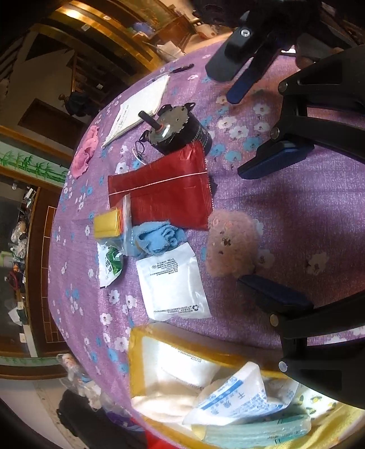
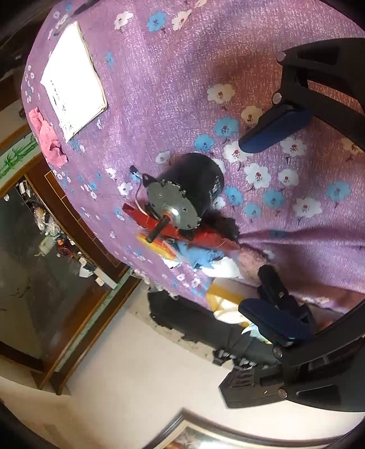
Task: Organize soft objects
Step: 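Lower the left gripper onto the pink teddy bear and close it, then grasp the red packet with the right gripper while the left holds the pink bear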
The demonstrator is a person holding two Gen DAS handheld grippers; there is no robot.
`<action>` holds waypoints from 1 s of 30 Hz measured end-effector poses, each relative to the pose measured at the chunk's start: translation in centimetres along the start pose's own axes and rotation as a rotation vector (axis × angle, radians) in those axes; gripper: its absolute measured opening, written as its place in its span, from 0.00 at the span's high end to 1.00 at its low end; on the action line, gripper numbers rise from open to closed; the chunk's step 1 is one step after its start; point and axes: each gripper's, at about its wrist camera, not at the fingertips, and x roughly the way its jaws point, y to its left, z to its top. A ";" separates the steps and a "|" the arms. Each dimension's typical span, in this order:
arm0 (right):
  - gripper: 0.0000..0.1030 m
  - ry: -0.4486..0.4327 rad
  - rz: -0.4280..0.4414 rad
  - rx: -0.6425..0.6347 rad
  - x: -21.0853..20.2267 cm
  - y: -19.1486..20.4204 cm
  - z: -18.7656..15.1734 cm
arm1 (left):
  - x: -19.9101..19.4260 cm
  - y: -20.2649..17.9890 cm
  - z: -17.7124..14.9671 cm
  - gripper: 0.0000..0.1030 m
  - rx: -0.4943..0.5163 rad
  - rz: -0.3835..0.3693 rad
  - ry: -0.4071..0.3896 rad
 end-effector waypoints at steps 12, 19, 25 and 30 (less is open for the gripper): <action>0.00 0.074 0.004 -0.091 1.0 1.2 -0.4 | 2.6 -0.3 0.1 0.64 0.079 0.148 0.024; 0.08 0.101 -0.044 -0.173 1.7 2.3 -1.2 | -1.3 1.1 -2.0 0.64 0.008 0.023 -0.016; 0.21 0.144 -0.059 -0.131 2.6 2.3 -1.2 | -2.7 1.4 -2.8 0.64 -0.016 -0.017 -0.027; 0.21 0.142 -0.129 -0.097 2.9 2.8 -0.6 | -3.3 1.6 -2.8 0.64 -0.021 -0.020 -0.040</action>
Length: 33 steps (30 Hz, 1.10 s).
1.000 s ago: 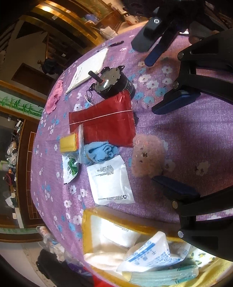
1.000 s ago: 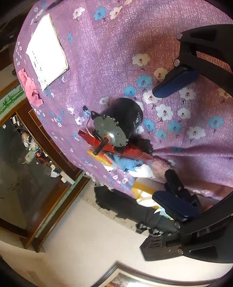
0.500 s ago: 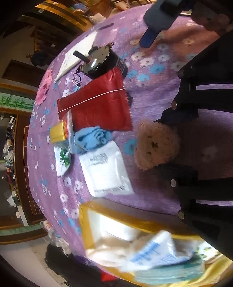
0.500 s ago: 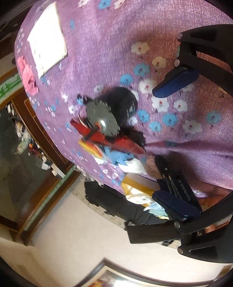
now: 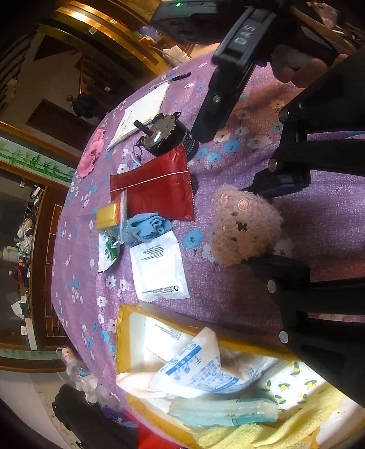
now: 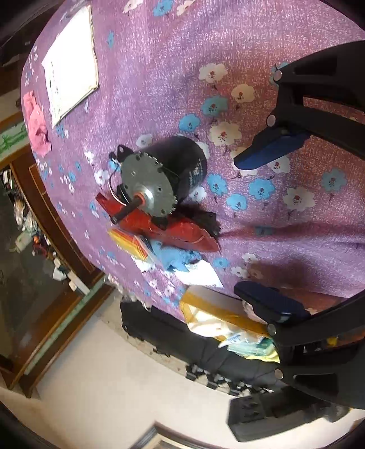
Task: Organize soft objects
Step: 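Grasp the red packet with the right gripper while the left holds the pink bear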
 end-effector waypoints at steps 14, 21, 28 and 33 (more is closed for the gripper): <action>0.35 0.051 -0.094 -0.037 4.1 2.5 2.1 | -1.3 1.5 -0.1 0.64 -0.038 0.001 -0.025; 0.70 0.005 -0.167 -0.083 5.4 3.1 2.3 | -1.1 1.7 -0.2 0.64 -0.051 -0.003 -0.022; 0.85 -0.006 -0.129 -0.100 4.8 3.2 2.0 | -1.5 1.5 -0.2 0.64 -0.048 0.009 -0.024; 0.87 0.025 -0.050 -0.074 3.3 2.8 0.2 | -2.1 1.4 -0.1 0.64 -0.047 0.011 -0.035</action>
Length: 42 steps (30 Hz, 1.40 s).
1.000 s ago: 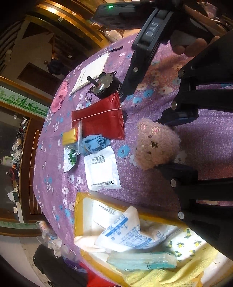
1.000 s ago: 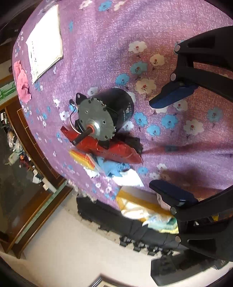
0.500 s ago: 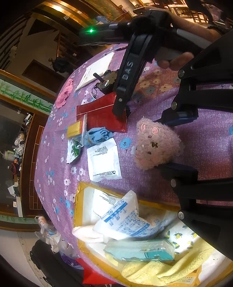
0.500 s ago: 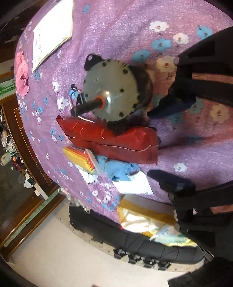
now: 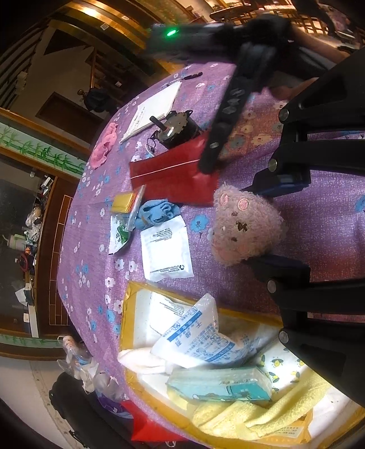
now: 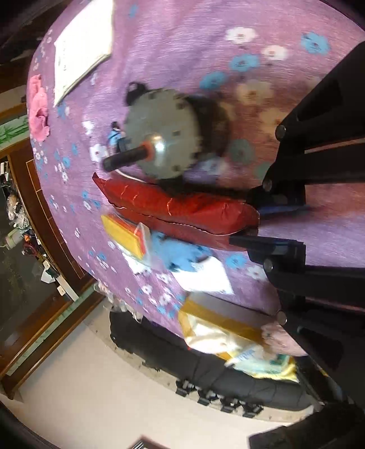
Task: Organize soft objects
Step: 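Grasp the red packet with the right gripper while the left holds the pink bear, then carry the bear and red packet into the box and open both grippers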
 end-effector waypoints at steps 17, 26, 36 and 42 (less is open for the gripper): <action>0.37 0.002 0.040 -0.011 -3.6 -0.7 -1.9 | 0.4 0.1 -0.5 0.64 -0.007 -0.005 0.014; 0.80 0.055 0.073 -0.014 -0.3 -0.6 -0.5 | -1.4 0.5 -0.2 0.64 -0.022 0.004 -0.025; 0.87 -0.150 -0.007 -0.091 -7.5 3.0 -2.6 | -8.1 3.5 0.0 0.64 -0.053 -0.018 -0.117; 0.87 -0.195 0.047 -0.095 -9.5 5.1 -3.3 | -10.7 8.7 0.1 0.64 -0.117 0.068 -0.169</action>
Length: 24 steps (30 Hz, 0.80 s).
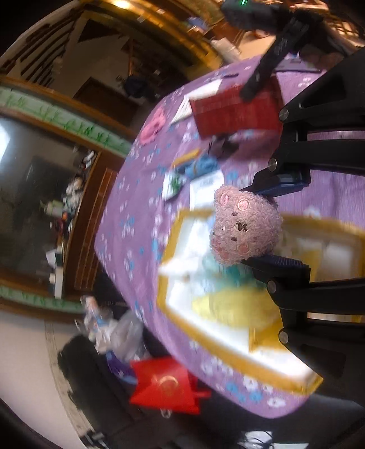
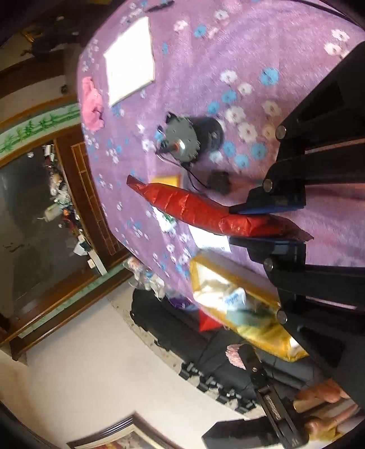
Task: Organize soft objects
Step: 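Carry the bear and red packet into the box and open both grippers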
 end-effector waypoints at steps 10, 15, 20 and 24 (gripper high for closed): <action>0.87 0.079 0.278 -0.137 6.4 10.0 1.3 | 3.6 4.8 0.3 0.63 0.008 0.135 0.045; 0.86 0.201 0.254 -0.118 14.0 11.1 1.9 | 5.7 5.9 0.7 0.56 0.044 0.183 0.064; 0.75 0.257 0.239 -0.073 15.9 9.8 1.1 | 5.4 7.5 -0.1 0.40 -0.024 0.119 0.035; 0.27 0.185 0.245 -0.030 12.4 8.3 0.9 | 4.8 7.7 -1.1 0.39 -0.071 0.133 0.014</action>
